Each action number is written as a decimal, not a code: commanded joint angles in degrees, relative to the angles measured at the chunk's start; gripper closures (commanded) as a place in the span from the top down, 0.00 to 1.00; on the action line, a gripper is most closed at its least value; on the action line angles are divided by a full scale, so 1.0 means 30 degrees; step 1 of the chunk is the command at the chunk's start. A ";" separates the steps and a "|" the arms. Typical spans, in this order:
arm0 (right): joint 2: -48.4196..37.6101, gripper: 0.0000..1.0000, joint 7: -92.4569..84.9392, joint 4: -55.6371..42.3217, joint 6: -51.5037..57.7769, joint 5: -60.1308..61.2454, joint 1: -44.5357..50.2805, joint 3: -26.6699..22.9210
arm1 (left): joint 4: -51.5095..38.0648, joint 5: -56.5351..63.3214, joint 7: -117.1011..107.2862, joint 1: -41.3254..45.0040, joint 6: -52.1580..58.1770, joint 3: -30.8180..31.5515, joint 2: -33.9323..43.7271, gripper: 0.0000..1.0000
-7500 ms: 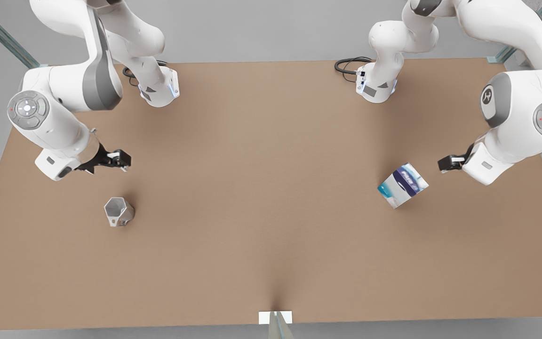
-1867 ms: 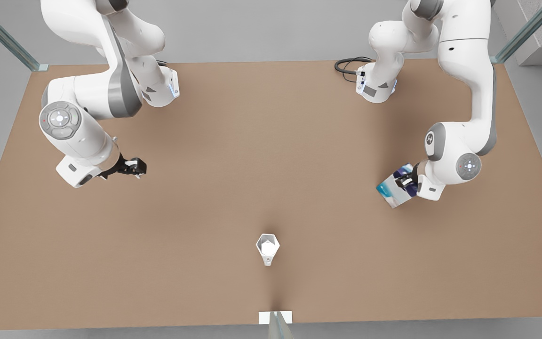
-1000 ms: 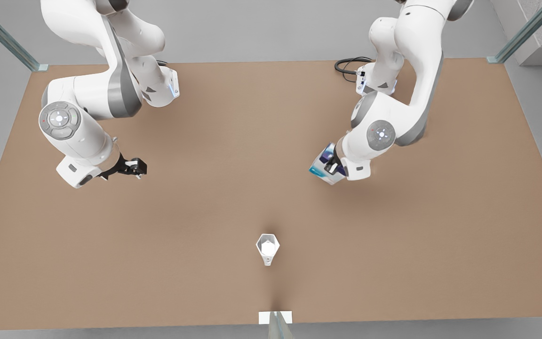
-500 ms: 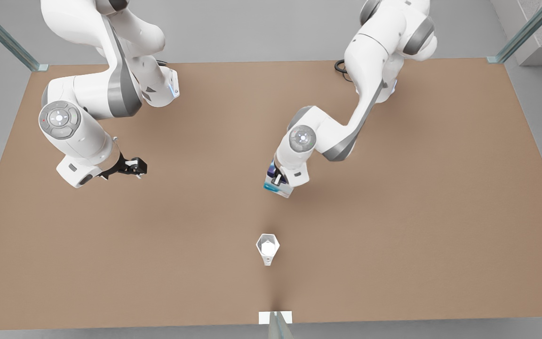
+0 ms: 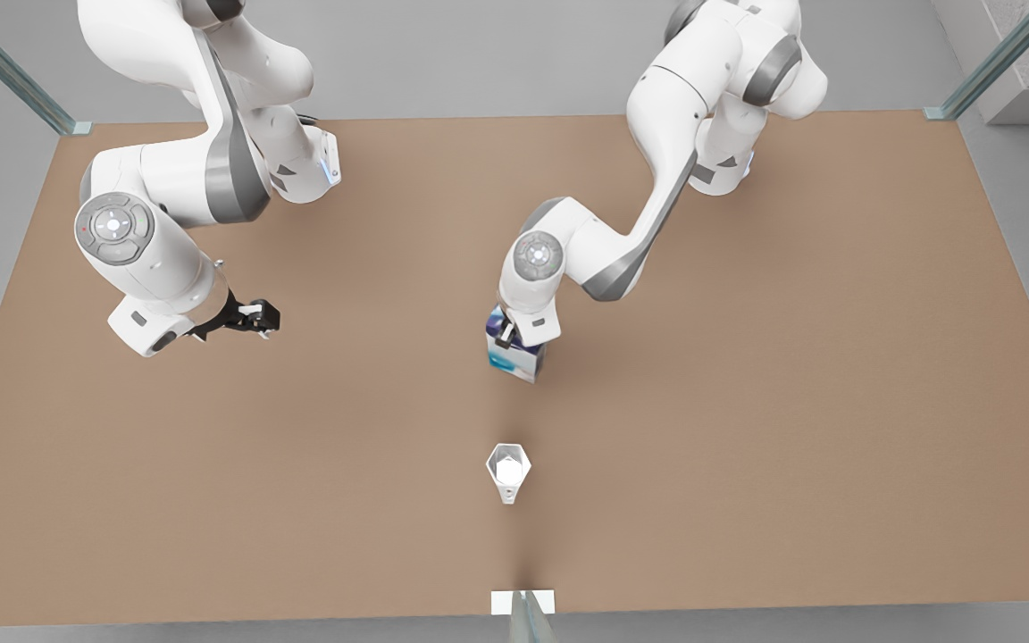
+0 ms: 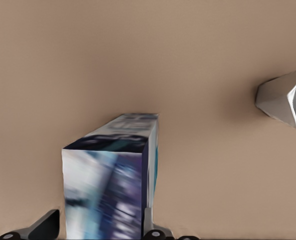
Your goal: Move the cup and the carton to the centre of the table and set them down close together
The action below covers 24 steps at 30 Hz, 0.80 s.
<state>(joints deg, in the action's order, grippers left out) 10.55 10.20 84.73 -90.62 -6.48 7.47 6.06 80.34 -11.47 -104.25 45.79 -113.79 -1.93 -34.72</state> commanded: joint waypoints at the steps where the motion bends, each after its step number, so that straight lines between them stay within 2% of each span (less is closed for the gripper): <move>1: -0.0001 1.00 0.0000 0.0000 0.0002 -0.0009 0.0000 0.0001 | -0.0003 -0.0983 0.0005 0.0000 0.0019 -0.0001 0.0001 1.00; 6: 0.0028 1.00 0.0000 0.0000 -0.0085 -0.0009 0.0000 0.0001 | -0.0559 -0.1129 -0.0112 -0.0088 0.0254 -0.0001 0.0323 1.00; 9: 0.0057 1.00 0.0000 0.0000 -0.0115 -0.0009 0.0000 0.0001 | -0.1409 -0.1159 0.0034 -0.0848 0.2273 0.0028 0.1668 1.00; 11: 0.0057 1.00 0.0000 0.0000 -0.0144 0.0020 0.0000 0.0001 | -0.1496 -0.1071 0.2021 -0.2839 0.3474 0.0028 0.3077 1.00; 14: 0.0028 1.00 0.0000 0.0000 -0.0144 0.0020 -0.0029 0.0001 | -0.1526 0.1301 1.5790 -0.7322 0.6376 -0.0030 0.3751 1.00; 16: -0.0001 1.00 0.0000 0.0000 -0.0085 0.0020 -0.0030 0.0001 | -0.2141 0.3089 2.3761 -1.0194 0.6933 -0.0030 0.3839 1.00; 17: -0.0030 1.00 0.0000 -0.0029 -0.0027 0.0020 -0.0001 0.0001 | -0.2346 0.3265 2.5579 -1.1483 0.7635 0.0057 0.3926 1.00; 20: -0.0001 1.00 0.0000 -0.0030 0.0002 0.0020 0.0000 0.0001 | -0.2522 0.4701 2.9066 -1.3036 0.7813 0.0379 0.4982 1.00; 23: -0.0001 1.00 0.0000 -0.0030 -0.0056 0.0020 0.0000 0.0001 | -0.2639 0.5521 3.1645 -1.6668 0.7842 0.2663 0.4982 1.00; 24: -0.0001 1.00 0.0000 -0.0030 -0.0056 0.0020 0.0000 0.0001 | -0.2639 0.5521 3.1675 -1.6291 0.7900 0.2285 0.4982 1.00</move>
<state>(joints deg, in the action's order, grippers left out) 10.62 10.20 84.64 -90.79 -6.42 7.47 6.06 72.50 2.78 -9.28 -2.46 -90.11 4.10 -20.01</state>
